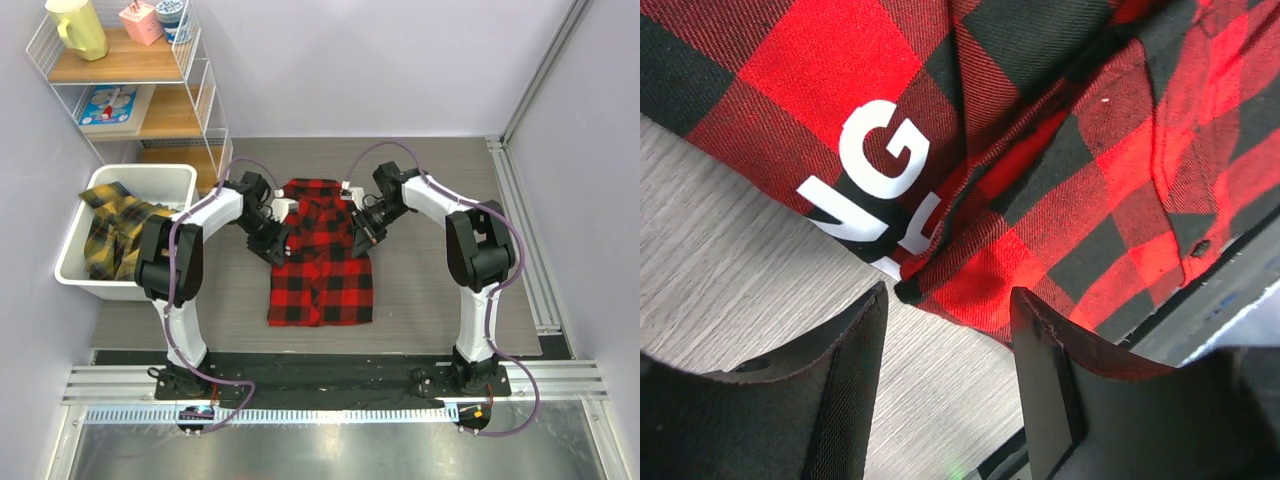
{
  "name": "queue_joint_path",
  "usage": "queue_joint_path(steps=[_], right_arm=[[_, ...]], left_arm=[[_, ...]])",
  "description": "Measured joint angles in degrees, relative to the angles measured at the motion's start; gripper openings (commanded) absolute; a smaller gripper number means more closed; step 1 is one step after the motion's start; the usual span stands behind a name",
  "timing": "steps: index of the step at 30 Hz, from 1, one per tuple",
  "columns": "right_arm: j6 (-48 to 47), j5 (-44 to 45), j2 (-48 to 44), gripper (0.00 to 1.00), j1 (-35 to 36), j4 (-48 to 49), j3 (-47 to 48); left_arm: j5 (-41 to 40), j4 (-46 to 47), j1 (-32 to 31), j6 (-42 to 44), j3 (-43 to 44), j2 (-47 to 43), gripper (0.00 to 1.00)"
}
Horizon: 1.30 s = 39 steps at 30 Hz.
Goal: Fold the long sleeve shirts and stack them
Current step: Fold the shirt
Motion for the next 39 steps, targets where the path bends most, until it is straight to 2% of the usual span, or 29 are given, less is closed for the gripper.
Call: queue_joint_path(steps=[3, 9, 14, 21, 25, 29, 31, 32, 33, 34, 35, 36, 37, 38, 39], right_arm=[[-0.2, 1.4, 0.3, 0.02, 0.0, 0.0, -0.9], [-0.2, 1.7, 1.3, 0.02, 0.0, 0.5, -1.0], [-1.0, -0.4, 1.2, 0.02, 0.0, 0.4, -0.8], [-3.9, -4.3, 0.0, 0.02, 0.0, 0.4, -0.3], [-5.4, -3.7, 0.7, 0.02, 0.2, 0.7, 0.9], [-6.4, -1.0, 3.2, 0.03, 0.1, 2.5, 1.4], [-6.4, 0.9, 4.8, 0.04, 0.1, 3.7, 1.3], [-6.4, 1.7, 5.4, 0.05, 0.0, 4.6, 1.1], [-6.3, 2.5, 5.7, 0.06, 0.0, 5.3, 0.8], [-6.2, 3.4, 6.0, 0.06, 0.0, 6.1, 0.5], [-5.9, 4.2, 6.0, 0.06, 0.0, 7.2, -0.2], [-5.5, 4.8, 6.0, 0.12, -0.1, 8.2, -0.7], [-5.0, 5.1, 6.0, 0.18, -0.1, 9.1, -1.0], [-4.2, 5.1, 6.0, 0.23, -0.1, 9.5, -1.2], [-3.3, 5.2, 5.9, 0.36, -0.1, 10.0, -1.2]], left_arm=[[-1.0, 0.2, -0.7, -0.7, 0.0, 0.0, 0.5], [-0.3, 0.8, -1.4, -1.1, -0.1, -0.1, 0.0], [1.7, 1.3, -0.9, -0.9, -2.7, -4.3, 0.0], [3.3, 0.6, 2.1, -0.3, -7.1, -16.6, 0.0], [2.9, 1.2, 2.3, 0.1, -7.6, -15.6, 0.0], [0.5, 4.0, 2.3, 0.2, -7.5, -9.8, 0.0], [-1.1, 5.2, 2.4, 0.1, -7.5, -7.6, 0.15], [-2.0, 5.8, 2.6, 0.1, -7.5, -6.6, 0.28], [-2.5, 6.1, 2.7, 0.3, -7.4, -6.0, 0.46], [-3.1, 6.5, 2.8, 0.3, -7.4, -5.6, 0.53], [-3.5, 6.9, 2.9, 0.5, -7.4, -5.6, 0.66], [-3.8, 7.6, 3.0, 0.6, -7.6, -5.9, 0.95], [-4.0, 9.1, 3.1, 1.0, -8.3, -6.9, 1.0], [-4.3, 10.9, 3.1, 1.8, -9.7, -8.8, 1.0], [-4.6, 11.9, 3.1, 2.4, -11.2, -11.5, 1.0]])
